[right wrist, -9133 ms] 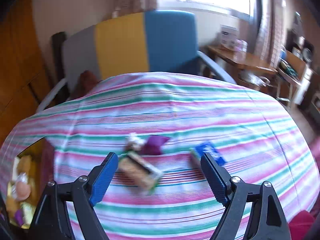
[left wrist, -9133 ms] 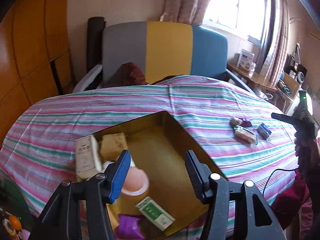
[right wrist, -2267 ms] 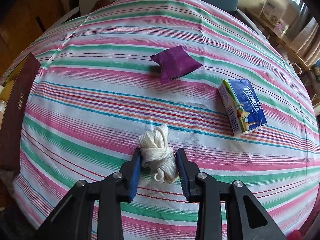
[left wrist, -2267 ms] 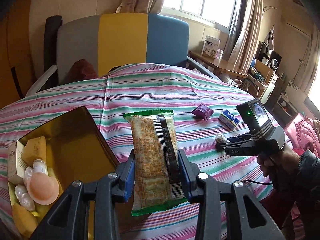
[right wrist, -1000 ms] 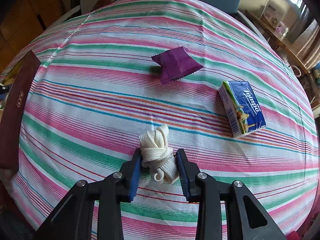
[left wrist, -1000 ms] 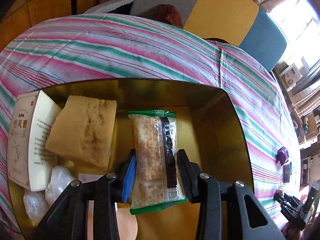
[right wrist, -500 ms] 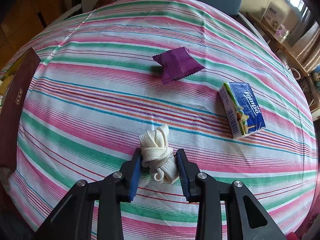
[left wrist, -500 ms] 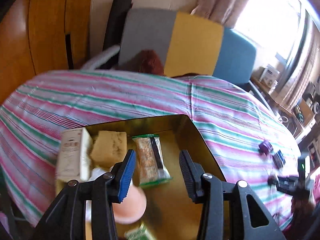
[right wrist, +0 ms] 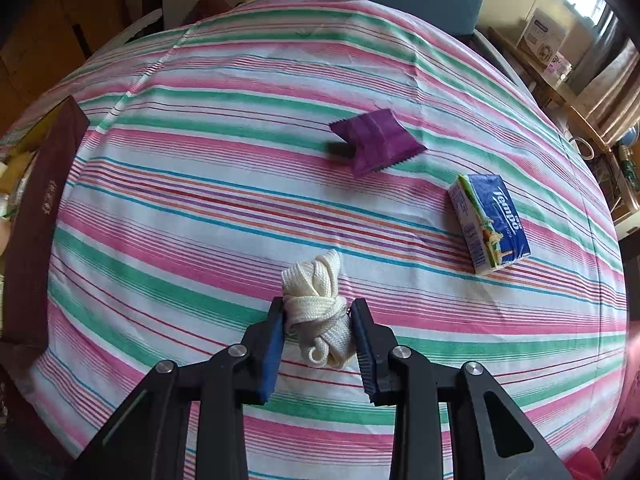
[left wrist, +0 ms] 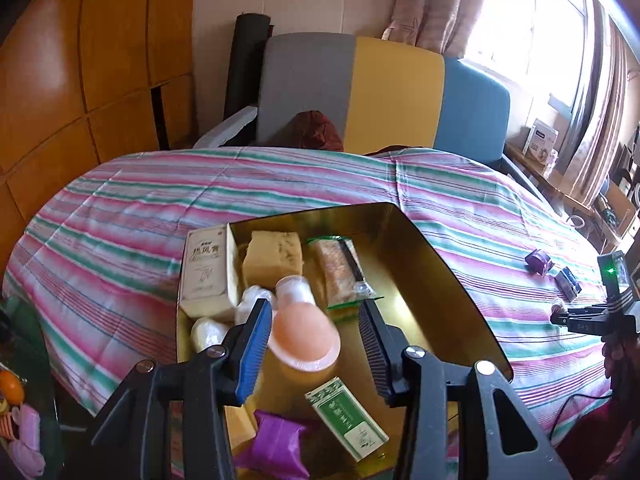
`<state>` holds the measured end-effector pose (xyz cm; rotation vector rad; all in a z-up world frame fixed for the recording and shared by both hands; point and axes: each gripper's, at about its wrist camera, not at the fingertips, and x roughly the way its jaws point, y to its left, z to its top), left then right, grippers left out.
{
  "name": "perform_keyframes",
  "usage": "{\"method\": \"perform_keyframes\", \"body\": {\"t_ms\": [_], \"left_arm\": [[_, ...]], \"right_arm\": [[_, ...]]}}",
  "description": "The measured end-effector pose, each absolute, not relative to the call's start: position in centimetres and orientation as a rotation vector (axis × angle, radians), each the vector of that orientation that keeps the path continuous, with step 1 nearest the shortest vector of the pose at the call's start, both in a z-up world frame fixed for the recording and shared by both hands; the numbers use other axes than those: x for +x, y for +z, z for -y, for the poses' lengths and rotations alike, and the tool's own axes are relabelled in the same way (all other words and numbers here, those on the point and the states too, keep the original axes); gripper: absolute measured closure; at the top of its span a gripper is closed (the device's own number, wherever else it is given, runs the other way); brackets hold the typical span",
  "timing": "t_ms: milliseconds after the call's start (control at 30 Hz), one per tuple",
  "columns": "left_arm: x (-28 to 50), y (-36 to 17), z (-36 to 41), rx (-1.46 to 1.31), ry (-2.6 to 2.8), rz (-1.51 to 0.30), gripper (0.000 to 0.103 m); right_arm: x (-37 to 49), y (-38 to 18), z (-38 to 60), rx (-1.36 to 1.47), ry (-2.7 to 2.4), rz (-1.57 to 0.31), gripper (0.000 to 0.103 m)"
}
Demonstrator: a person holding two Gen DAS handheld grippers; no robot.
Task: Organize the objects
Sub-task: 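Carry the white rope into the tray and open the right tool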
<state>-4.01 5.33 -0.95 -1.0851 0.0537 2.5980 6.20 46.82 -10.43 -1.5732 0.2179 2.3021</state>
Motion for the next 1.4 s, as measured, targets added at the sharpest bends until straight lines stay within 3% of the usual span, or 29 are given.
{"method": "perform_keyframes", "body": {"t_ms": [533,967,1267,1400], "left_arm": [[-4.4,-1.6,-1.1,-1.116,2.617,0.096,0.058],[-4.7,-2.5,3.1,-1.162,2.683,0.165,0.058],[-4.3,-2.2,2.4,-1.130,2.687,0.096,0.058],[-3.9,-1.7,1.7,-1.115,2.681,0.071,0.058]], "right_arm": [[-0.8,-1.2,-27.3,-1.445,2.879,-0.088,0.070],[-8.2,-9.6,-18.0,-1.764,2.761,-0.008,0.069],[-7.3,-8.4,-17.7,-1.688,2.841,-0.016,0.037],[-5.6,-6.4,-18.6,-1.591,2.886,-0.031,0.030]]}}
